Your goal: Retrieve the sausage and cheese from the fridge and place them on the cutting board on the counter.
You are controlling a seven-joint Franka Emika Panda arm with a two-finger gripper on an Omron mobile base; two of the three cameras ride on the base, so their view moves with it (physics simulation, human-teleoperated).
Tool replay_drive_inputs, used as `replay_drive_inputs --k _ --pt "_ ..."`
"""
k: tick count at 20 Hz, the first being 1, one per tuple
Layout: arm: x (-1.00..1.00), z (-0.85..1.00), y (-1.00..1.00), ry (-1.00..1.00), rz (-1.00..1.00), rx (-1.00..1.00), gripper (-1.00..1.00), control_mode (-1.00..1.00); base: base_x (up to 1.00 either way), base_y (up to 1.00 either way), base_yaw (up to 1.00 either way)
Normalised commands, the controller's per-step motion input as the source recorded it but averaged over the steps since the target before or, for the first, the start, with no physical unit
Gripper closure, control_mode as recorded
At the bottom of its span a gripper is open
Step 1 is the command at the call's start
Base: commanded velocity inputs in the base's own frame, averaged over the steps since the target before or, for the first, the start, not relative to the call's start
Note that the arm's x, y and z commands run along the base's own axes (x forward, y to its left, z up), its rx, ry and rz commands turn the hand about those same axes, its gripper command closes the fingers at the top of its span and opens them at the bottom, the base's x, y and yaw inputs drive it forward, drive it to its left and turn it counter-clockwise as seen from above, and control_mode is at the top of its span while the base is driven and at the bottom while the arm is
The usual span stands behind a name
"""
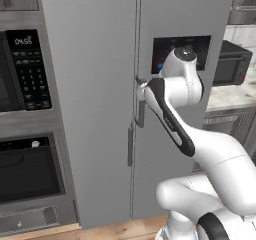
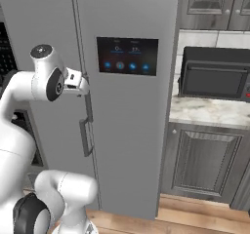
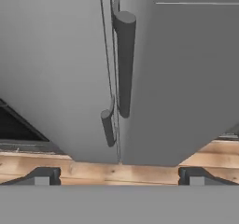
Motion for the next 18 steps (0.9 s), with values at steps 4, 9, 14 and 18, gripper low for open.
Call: replay_drive_inputs --k 4,9,14,18 --pt "0.01 -0.02 0.00 -0.19 0.04 0.00 -1.00 -1.00 0.00 0.00 0.00" --pt "0.10 -0.03 0.00 -0.09 0.01 0.04 -1.00 -1.00 0.00 0.00 0.00" --pt "0.30 -0.04 -0.04 0.00 0.00 0.08 -1.00 -1.00 0.00 0.00 0.00" --pt "0.33 -0.07 -0.01 0.04 0.00 0.04 -1.00 -1.00 0.00 0.00 0.00"
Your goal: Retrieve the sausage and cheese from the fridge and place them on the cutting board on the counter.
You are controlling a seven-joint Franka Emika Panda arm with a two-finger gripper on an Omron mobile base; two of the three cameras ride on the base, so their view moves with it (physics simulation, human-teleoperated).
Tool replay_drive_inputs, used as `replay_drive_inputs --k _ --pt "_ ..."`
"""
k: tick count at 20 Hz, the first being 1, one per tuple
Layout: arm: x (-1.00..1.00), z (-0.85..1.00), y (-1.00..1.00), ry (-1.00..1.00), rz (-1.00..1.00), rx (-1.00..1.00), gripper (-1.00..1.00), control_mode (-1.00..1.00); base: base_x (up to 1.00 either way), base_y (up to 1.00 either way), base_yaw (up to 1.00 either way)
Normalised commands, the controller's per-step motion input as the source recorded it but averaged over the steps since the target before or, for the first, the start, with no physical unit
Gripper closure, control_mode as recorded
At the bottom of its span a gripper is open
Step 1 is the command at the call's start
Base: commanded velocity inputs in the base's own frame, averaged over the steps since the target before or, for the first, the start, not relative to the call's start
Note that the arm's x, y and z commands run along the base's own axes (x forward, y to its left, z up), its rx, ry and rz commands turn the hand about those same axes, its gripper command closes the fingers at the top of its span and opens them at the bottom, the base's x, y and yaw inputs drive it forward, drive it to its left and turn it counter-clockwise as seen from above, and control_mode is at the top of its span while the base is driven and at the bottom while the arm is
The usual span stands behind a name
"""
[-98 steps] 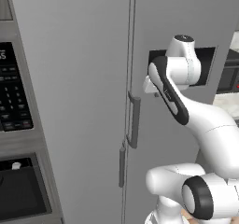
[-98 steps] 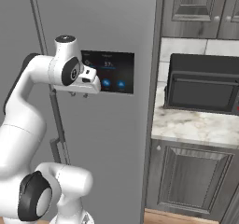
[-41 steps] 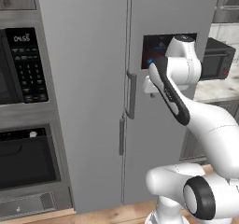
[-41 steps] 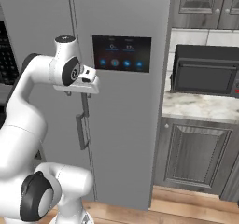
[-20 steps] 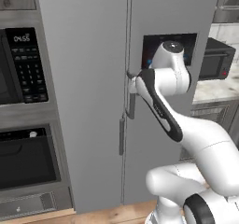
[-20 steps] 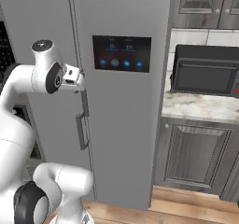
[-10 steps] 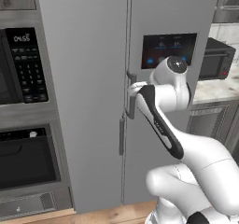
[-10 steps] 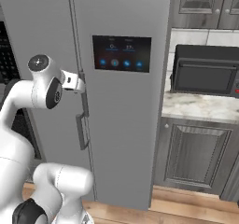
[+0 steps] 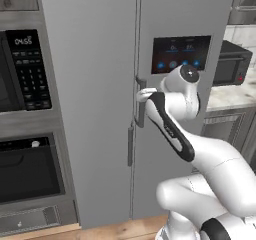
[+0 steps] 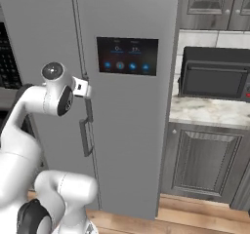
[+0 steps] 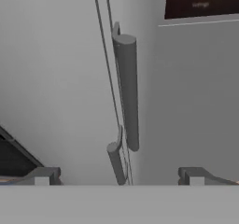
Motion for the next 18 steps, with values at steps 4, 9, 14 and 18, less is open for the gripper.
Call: replay_drive_inputs --k 4,9,14,18 --pt "0.31 -0.26 -0.04 0.09 0.00 0.00 -1.00 -1.00 0.00 0.00 0.00" --pt "0.24 -0.24 0.00 0.05 0.00 0.00 -1.00 -1.00 0.00 0.00 0.00" --pt "0.36 -0.38 0.00 0.00 0.00 0.00 -1.00 -1.00 0.00 0.00 0.00" --pt "0.64 -0.16 0.00 0.00 0.00 0.00 -1.00 -1.00 0.00 0.00 0.00"
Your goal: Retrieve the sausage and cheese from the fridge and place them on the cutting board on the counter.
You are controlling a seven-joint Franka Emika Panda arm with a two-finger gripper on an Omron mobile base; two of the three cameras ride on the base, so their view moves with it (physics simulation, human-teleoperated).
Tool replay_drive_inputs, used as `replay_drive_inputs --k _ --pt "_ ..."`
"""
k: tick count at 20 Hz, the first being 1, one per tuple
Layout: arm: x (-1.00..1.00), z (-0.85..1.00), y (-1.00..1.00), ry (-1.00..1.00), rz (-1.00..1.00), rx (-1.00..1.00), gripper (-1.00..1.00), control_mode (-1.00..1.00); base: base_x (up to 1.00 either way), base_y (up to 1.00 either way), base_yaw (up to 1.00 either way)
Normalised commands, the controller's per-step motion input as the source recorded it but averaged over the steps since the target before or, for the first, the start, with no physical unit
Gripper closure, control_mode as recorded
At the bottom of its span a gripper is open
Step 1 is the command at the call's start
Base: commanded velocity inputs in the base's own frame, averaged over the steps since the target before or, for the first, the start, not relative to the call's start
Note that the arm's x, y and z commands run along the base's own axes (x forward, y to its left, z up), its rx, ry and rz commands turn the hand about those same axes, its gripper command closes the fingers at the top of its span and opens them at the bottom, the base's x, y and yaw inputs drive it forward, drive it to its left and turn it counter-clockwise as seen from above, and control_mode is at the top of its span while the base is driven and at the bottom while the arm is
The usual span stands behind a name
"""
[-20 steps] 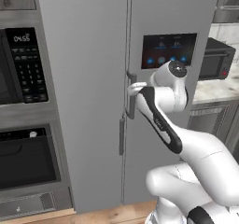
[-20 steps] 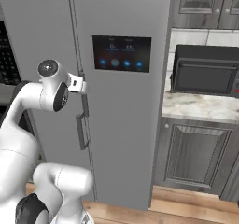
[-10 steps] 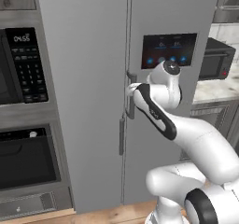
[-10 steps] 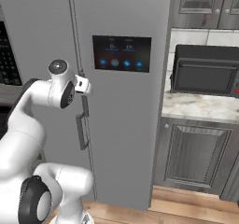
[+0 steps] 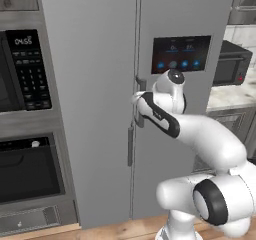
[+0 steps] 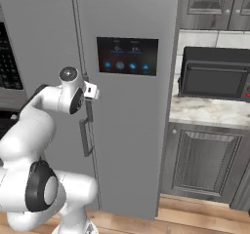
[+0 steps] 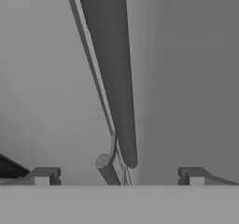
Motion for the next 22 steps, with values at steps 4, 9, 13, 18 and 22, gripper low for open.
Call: replay_drive_inputs --k 4,9,13,18,22 --pt "0.77 0.02 0.00 0.00 0.00 0.00 -1.00 -1.00 0.00 0.00 0.00" --pt "0.66 0.00 0.00 0.00 0.00 0.00 -1.00 -1.00 0.00 0.00 0.00" --pt "0.16 -0.06 0.06 0.00 0.00 0.00 -1.00 -1.00 0.00 0.00 0.00" --pt "0.26 -0.12 0.11 0.00 0.00 0.00 -1.00 -1.00 0.00 0.00 0.00" --pt "0.55 0.00 0.40 -0.01 0.00 0.00 1.00 -1.00 0.00 0.00 0.00"
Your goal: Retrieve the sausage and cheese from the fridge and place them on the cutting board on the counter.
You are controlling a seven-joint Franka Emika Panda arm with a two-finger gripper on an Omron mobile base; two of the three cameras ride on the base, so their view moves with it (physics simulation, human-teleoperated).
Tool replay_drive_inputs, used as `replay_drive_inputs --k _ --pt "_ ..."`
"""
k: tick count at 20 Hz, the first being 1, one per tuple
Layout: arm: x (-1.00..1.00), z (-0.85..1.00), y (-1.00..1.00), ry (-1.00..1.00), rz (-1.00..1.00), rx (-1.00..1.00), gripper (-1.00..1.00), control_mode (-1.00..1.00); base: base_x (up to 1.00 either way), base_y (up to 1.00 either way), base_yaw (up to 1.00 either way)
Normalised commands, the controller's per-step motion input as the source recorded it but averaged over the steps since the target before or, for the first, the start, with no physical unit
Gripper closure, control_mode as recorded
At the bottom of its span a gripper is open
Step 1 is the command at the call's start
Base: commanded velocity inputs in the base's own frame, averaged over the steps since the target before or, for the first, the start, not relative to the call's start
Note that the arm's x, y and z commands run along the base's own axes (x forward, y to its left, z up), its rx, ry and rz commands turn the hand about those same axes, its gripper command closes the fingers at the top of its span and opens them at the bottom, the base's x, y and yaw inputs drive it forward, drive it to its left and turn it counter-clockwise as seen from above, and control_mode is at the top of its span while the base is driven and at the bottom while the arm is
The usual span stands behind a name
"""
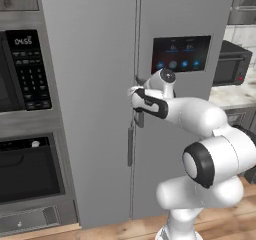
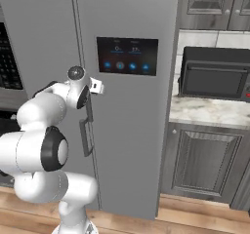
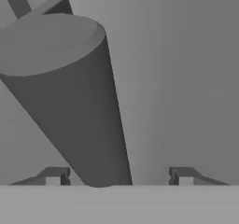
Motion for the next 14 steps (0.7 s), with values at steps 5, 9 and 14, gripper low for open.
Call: replay_drive_inputs --k 5,9,14 --pt "0.06 0.00 0.17 0.00 0.00 0.00 1.00 -1.00 0.00 0.00 0.00" --pt "-0.14 0.00 0.00 0.00 0.00 0.00 1.00 -1.00 0.00 0.00 0.00" --pt "-0.75 0.01 -0.03 0.00 0.00 0.00 1.00 -1.00 0.00 0.00 0.00"
